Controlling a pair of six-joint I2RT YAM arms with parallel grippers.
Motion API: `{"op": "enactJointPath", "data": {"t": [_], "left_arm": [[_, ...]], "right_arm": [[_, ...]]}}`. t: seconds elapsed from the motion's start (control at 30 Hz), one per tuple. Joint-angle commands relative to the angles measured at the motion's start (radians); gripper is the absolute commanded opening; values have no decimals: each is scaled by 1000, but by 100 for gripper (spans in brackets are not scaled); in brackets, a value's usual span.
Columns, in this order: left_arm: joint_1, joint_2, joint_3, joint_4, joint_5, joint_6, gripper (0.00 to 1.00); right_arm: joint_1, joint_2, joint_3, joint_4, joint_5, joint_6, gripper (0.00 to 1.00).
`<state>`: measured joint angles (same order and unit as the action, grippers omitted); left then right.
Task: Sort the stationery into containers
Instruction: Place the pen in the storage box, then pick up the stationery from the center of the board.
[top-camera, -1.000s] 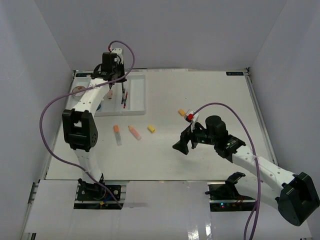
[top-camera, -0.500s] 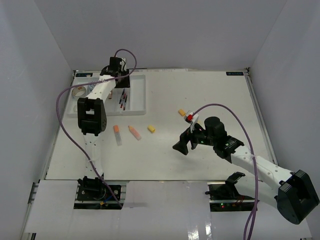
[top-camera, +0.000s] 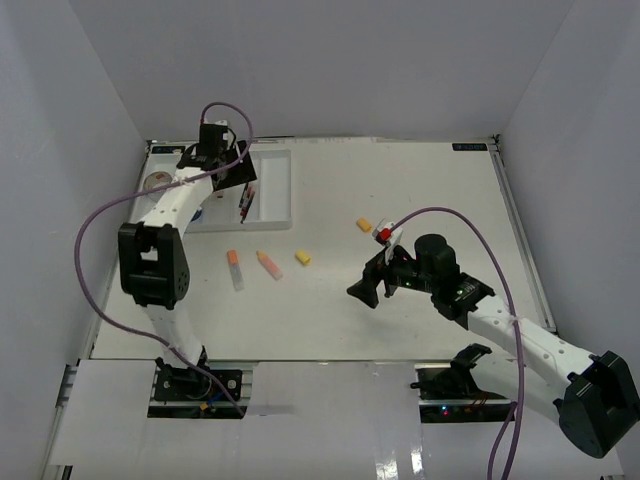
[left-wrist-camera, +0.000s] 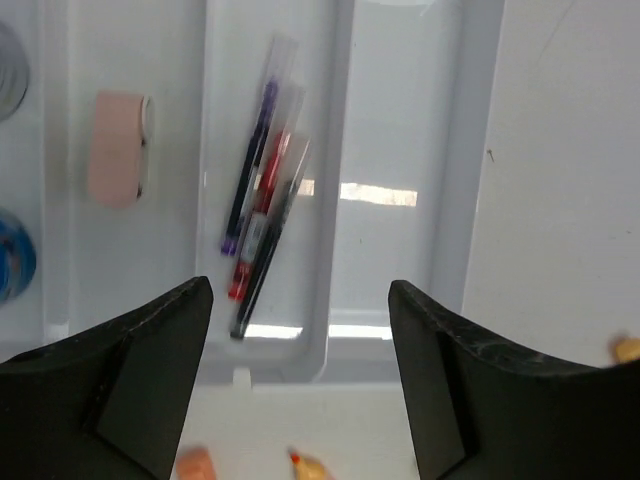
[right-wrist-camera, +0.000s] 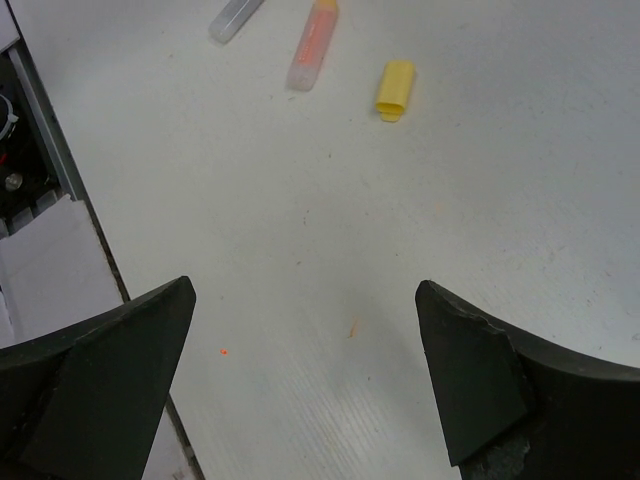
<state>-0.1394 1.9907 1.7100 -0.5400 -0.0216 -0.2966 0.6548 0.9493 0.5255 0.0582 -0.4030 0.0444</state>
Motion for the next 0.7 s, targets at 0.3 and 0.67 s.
{"op": "enactJointPath", "data": {"t": [0.3,0.67], "left_arm": [[-40,-688,-827,94,-159,-289,79],[-51,-607,-960,141,-155,-371,70]], "right_arm": [[-3,-95,-15,-12,89,12,97],[-3,-121,-39,-4,98,14,98]]}}
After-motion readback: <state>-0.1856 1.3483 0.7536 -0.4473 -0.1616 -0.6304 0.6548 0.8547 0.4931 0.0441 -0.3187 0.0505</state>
